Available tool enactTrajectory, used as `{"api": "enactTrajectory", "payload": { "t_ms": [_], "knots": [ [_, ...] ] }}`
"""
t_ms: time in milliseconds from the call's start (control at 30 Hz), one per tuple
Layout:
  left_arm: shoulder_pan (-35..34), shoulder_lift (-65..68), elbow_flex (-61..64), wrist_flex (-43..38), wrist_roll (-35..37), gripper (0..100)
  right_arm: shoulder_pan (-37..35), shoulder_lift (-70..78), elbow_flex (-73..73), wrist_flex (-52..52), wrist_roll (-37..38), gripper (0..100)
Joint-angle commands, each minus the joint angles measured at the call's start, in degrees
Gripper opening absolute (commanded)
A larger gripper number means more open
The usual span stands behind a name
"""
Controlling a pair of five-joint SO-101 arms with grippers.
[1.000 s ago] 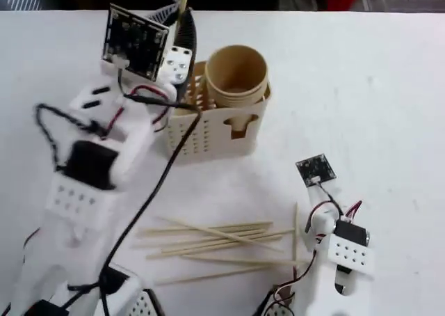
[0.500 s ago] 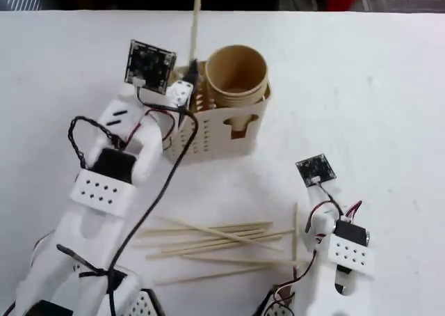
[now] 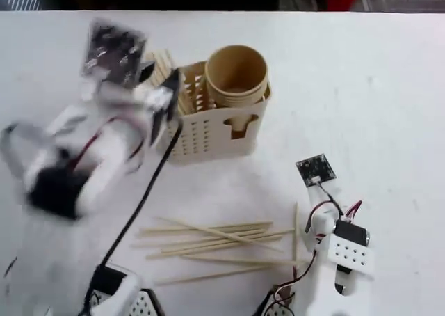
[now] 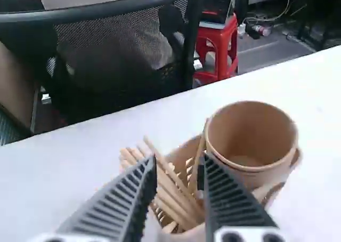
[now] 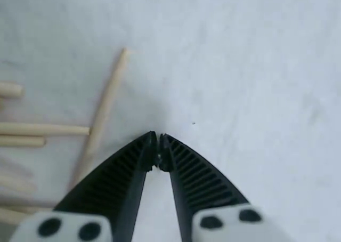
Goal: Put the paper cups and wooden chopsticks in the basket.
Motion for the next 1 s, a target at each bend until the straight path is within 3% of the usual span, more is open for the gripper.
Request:
{"api": "enactTrajectory", "payload": {
  "t_ms": [0,133,267,433,600,833,967],
  "knots": [
    [0.5,-9.4,-7.6,17.2,-8.0,14,-0.4,-1.1,-0.4,-0.7,0.6,1.7],
    [5.1,-10.5,-3.3,28.7,-15.1,14,-0.4,-1.1,-0.3,-0.7,0.6,1.7],
    [7.0,-10.5,6.5,31.5,-19.7,14,-0.4,-1.1,-0.3,-0.7,0.6,1.7],
    [14.6,-7.6,22.4,23.5,-26.7,15,-0.4,-1.1,-0.3,-0.7,0.6,1.7],
    [20.0,2.9,33.9,12.4,-31.8,24,-0.4,-1.1,-0.3,-0.7,0.6,1.7],
    [20.3,18.5,36.4,-0.5,-40.0,24,-0.4,-1.1,-0.3,-0.7,0.8,1.7],
    [22.0,21.1,36.1,0.9,-39.6,24,-0.4,-1.1,-0.3,-0.7,0.9,1.7]
  ]
}}
